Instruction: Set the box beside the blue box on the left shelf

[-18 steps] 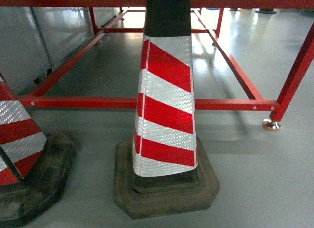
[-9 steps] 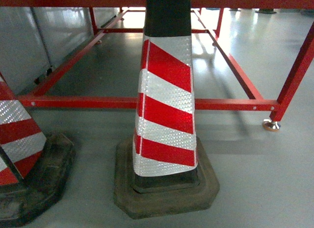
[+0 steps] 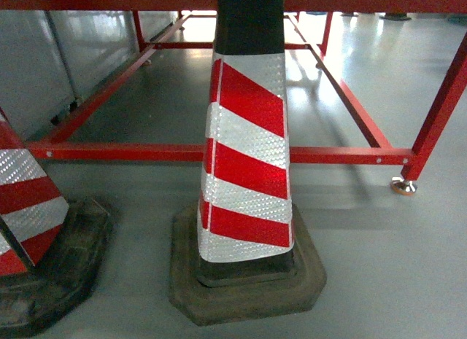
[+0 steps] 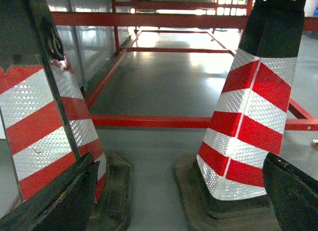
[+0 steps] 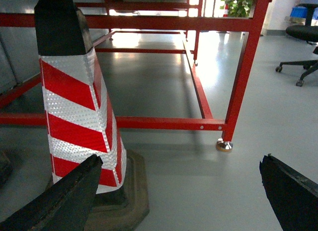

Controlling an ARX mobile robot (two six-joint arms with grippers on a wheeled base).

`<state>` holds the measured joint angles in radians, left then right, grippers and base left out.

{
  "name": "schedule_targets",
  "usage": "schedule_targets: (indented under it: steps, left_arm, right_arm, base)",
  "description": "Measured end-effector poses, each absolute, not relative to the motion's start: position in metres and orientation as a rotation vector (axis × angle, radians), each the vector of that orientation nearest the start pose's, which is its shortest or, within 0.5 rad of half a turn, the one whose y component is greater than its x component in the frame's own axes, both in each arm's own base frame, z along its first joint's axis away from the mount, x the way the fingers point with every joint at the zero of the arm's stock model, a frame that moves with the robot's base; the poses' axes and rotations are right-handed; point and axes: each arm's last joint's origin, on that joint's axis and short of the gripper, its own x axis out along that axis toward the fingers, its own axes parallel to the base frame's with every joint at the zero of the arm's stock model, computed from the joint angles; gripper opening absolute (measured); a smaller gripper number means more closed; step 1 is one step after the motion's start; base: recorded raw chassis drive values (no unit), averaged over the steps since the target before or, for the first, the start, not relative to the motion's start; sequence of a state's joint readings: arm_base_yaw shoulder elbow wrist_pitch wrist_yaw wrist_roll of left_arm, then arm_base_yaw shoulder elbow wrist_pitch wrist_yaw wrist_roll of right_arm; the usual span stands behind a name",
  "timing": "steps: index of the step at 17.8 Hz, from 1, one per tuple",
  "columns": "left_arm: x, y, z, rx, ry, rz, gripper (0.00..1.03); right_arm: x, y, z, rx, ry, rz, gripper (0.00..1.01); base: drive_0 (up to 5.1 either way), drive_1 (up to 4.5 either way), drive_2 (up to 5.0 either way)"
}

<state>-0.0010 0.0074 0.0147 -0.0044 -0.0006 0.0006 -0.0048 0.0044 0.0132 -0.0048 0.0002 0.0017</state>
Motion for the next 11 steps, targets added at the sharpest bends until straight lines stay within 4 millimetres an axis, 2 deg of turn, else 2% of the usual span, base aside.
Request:
schedule_targets:
  steps: [11]
  left_arm:
    - [0.0973,-0.0001,0.1676,0.002,-0.004,0.000,0.98]
  right_arm:
    - [0.0972,-0.0005,0.1670,0.002,-0.002,-0.005,0.98]
  base:
    - [0.0,0.00,0.0]
